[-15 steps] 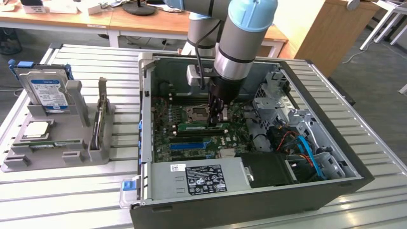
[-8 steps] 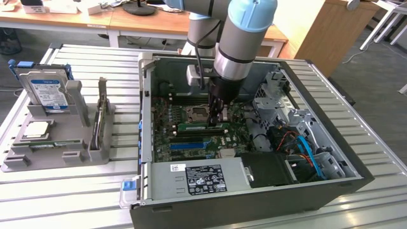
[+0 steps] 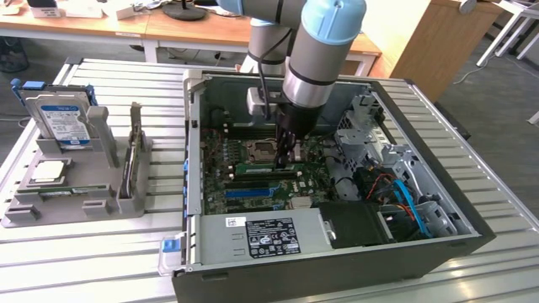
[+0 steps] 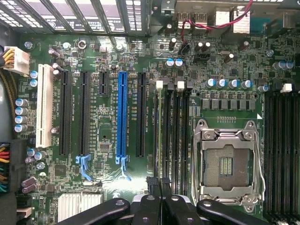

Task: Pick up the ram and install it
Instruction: 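Insert the ram into the slot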

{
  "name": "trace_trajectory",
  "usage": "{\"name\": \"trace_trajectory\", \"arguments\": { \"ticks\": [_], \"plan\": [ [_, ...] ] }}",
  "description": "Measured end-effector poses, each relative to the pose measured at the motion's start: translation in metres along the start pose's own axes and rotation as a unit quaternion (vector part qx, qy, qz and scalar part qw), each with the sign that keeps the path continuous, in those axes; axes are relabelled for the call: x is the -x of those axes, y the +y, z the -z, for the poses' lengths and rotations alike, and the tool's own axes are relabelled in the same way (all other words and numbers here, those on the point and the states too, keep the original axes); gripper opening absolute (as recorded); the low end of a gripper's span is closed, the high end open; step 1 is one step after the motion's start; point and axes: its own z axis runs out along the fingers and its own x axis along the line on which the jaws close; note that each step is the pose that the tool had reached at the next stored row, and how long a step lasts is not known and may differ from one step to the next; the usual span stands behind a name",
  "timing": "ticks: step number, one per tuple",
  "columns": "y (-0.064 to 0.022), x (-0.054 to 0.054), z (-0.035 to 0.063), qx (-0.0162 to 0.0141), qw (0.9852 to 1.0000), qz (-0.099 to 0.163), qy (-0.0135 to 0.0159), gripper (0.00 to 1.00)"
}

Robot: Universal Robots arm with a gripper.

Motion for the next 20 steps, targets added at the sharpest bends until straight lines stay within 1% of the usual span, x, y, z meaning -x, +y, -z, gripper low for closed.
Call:
{"name": "trace_trajectory", "arguments": {
  "ticks": [20],
  "plan": [
    [0.0, -0.0001, -0.0017, 0.0, 1.0, -0.003, 0.0, 0.12]
  ]
}}
